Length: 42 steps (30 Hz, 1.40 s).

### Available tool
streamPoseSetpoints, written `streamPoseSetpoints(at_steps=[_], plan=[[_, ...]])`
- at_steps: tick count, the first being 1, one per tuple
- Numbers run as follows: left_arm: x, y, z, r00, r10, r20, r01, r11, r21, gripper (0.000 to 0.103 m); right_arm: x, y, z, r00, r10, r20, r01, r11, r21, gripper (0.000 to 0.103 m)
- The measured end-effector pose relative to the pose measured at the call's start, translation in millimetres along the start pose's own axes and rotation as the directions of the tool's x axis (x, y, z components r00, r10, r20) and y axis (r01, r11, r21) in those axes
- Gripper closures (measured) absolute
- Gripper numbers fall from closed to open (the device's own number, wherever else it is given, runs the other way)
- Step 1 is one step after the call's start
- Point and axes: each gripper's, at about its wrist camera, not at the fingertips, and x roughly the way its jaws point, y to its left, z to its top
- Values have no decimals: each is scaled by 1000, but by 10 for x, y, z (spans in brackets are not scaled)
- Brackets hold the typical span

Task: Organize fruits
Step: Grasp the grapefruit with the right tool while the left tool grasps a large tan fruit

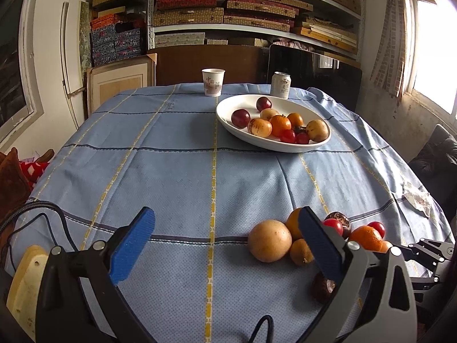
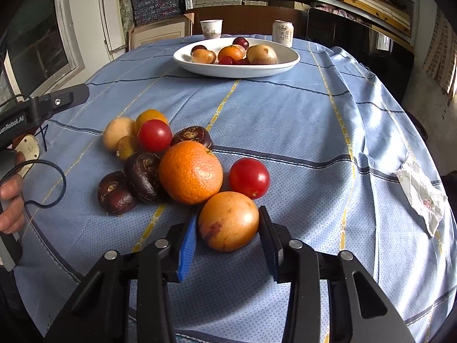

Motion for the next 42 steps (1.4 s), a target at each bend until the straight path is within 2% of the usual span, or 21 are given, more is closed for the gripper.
streamPoseSetpoints(at_steps=[3, 7, 11, 14, 18, 19, 20, 23, 25, 28, 32, 39, 40, 42], plan=[[22, 23, 3, 999, -40, -16, 40, 999, -10, 5, -56, -50, -19, 999, 24, 28, -25, 999, 23, 63], [21, -20, 15, 1000, -22, -14, 23, 1000, 19, 5, -215, -184, -93, 990, 86, 115, -95, 993, 76, 63], [39, 10, 108, 998, -56, -23, 57, 998, 28, 5, -264, -293, -143, 981, 121, 151, -140, 983, 119, 63], [167, 4, 138, 994, -87, -70, 92, 993, 71, 5, -260, -276, -141, 981, 123, 149, -141, 983, 116, 63], [465, -60, 60, 978, -83, -191, 108, 986, 124, 5, -255, -269, -138, 980, 134, 147, -151, 982, 112, 63], [506, -78, 31, 976, -80, -203, 107, 986, 129, 7, -251, -278, -140, 980, 137, 146, -154, 981, 116, 63], [540, -95, 14, 973, -78, -217, 110, 985, 136, 15, -250, -282, -141, 980, 137, 145, -155, 981, 121, 63], [562, -131, -22, 961, -128, -243, 165, 976, 138, 23, -243, -292, -142, 979, 142, 144, -161, 979, 125, 63], [558, -145, -36, 959, -138, -245, 177, 974, 142, 26, -235, -295, -137, 979, 145, 143, -163, 979, 123, 63], [569, -191, -77, 947, -172, -271, 218, 964, 150, 32, -236, -292, -142, 979, 146, 143, -164, 979, 124, 63], [561, -226, -78, 951, -162, -263, 210, 963, 167, 34, -232, -289, -140, 979, 148, 140, -165, 979, 123, 63], [671, -210, -48, 932, -195, -307, 239, 964, 114, 34, -215, -289, -146, 979, 153, 134, -169, 978, 123, 63], [702, -231, -44, 930, -189, -314, 235, 965, 116, 35, -207, -281, -143, 980, 149, 129, -164, 979, 123, 63], [755, -279, -61, 923, -185, -336, 239, 963, 127, 46, -215, -276, -146, 981, 145, 130, -161, 979, 122, 63]])
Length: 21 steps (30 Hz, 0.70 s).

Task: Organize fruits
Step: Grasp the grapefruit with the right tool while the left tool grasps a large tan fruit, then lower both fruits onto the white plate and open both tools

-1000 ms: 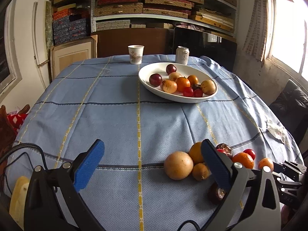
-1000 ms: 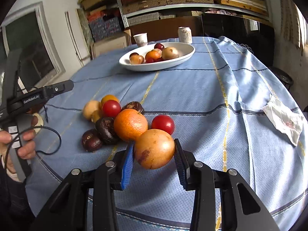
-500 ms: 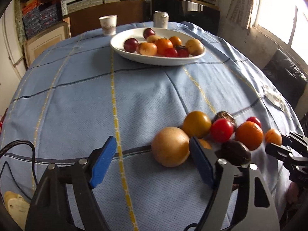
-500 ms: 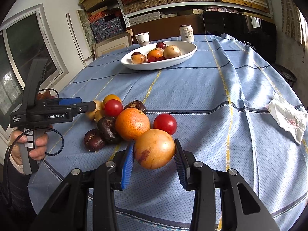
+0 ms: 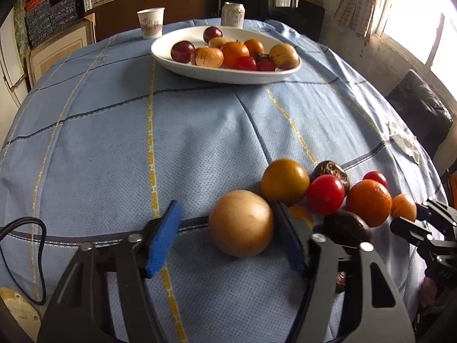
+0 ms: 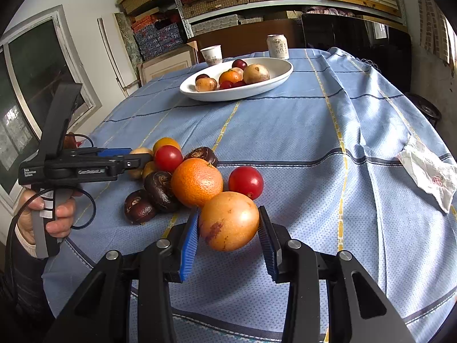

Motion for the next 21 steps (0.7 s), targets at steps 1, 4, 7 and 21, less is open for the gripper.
streamPoseSetpoints(at_steps=[1, 4, 7, 21], plan=[[5, -26, -8, 1000, 2, 1, -2, 1000, 10, 51, -6, 3, -1, 1000, 0, 2, 0, 1000, 0, 63], [-26, -109, -26, 999, 32, 13, -33, 999, 41, 61, -10, 2, -2, 1000, 2, 5, -2, 1000, 2, 63], [-41, -99, -31, 998, 57, 18, -57, 998, 31, 61, -29, 10, -4, 1000, 3, 15, -3, 1000, 0, 63], [-504, 8, 378, 995, 51, 87, -53, 998, 19, 61, -312, 53, 673, 989, 129, 71, -123, 989, -81, 63]])
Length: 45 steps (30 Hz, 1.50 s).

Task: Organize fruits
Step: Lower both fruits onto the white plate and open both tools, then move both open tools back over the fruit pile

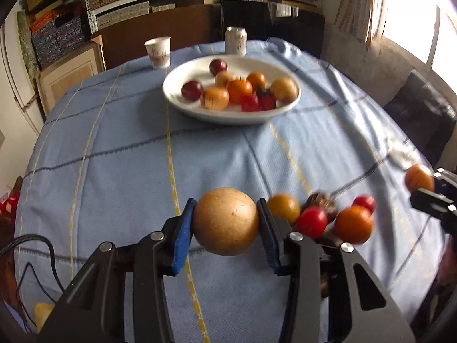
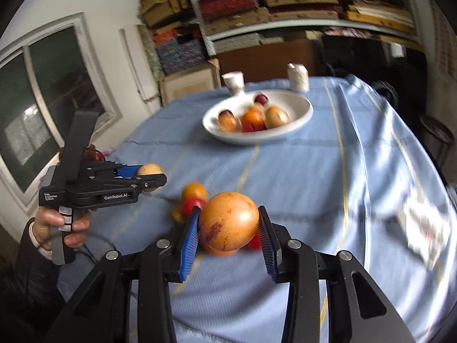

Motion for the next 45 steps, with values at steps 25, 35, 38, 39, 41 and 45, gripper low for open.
streamPoseSetpoints(at_steps=[25, 35, 38, 39, 41, 45], plan=[[1390, 447, 1837, 999, 10, 38, -5, 992, -127, 25, 1810, -556, 1427, 1000, -8, -6, 8, 1000, 16, 48], [416, 308, 1344, 983, 17, 181, -1, 996, -88, 7, 847, -256, 1197, 995, 29, 94, -28, 1000, -10, 41], [126, 203, 873, 978, -49, 202, 64, 996, -65, 5, 515, -101, 852, 994, 23, 109, -18, 999, -49, 32], [64, 164, 725, 978, -63, 201, 77, 995, -63, 5, 428, -61, 727, 994, 26, 107, -20, 998, -58, 31], [-12, 91, 471, 977, -83, 196, 97, 994, -60, 5, 262, 41, 425, 996, 30, 87, -23, 996, -81, 30], [-86, -60, -64, 980, -91, 177, 100, 994, -43, 5, 69, 167, -107, 998, -22, 57, 25, 998, -53, 29]])
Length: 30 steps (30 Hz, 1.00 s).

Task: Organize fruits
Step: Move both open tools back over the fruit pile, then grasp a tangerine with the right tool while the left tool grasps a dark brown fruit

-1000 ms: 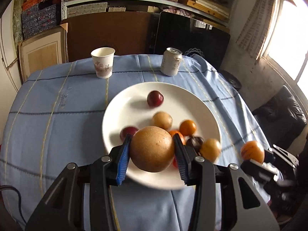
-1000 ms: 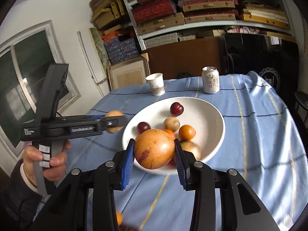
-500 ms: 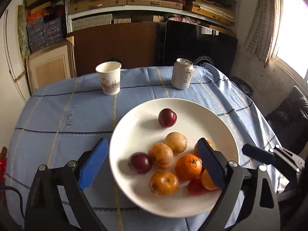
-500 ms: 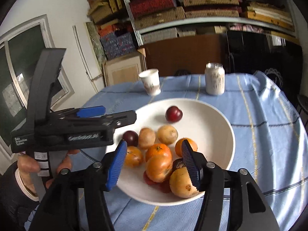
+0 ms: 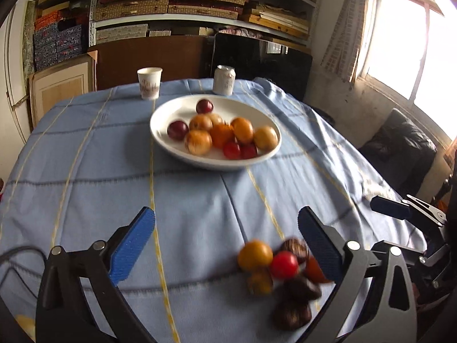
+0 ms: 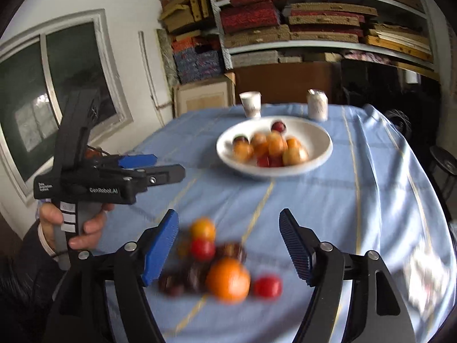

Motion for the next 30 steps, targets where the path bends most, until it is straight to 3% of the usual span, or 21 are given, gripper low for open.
streamPoseSetpoints(at_steps=[3, 6, 9, 13, 16, 25, 30], plan=[[-63, -64, -231, 1000, -9, 3, 9, 1000, 18, 5, -40, 36, -241, 999, -38, -18, 39, 999, 30, 29], [-92, -91, -375, 1000, -23, -11, 24, 999, 24, 5, 62, 50, -438, 990, -114, -87, 114, 993, -6, 29], [-129, -154, -488, 1000, 27, -3, -26, 997, 69, 5, 73, -29, -470, 984, -145, -100, 149, 988, 33, 32], [-217, -169, -538, 1000, 9, 16, -10, 997, 75, 5, 120, -223, -468, 978, -164, -129, 181, 975, 131, 40], [-275, -148, -568, 1000, -4, 22, 2, 998, 71, 5, 164, -259, -505, 980, -128, -149, 152, 975, 159, 54], [-383, -183, -607, 998, -24, 53, 19, 995, 94, 5, 291, 41, -396, 986, -35, -163, 46, 997, 60, 54], [-404, -128, -591, 998, -21, 58, 17, 997, 69, 5, 387, 101, -303, 978, -70, -194, 71, 997, -3, 54]])
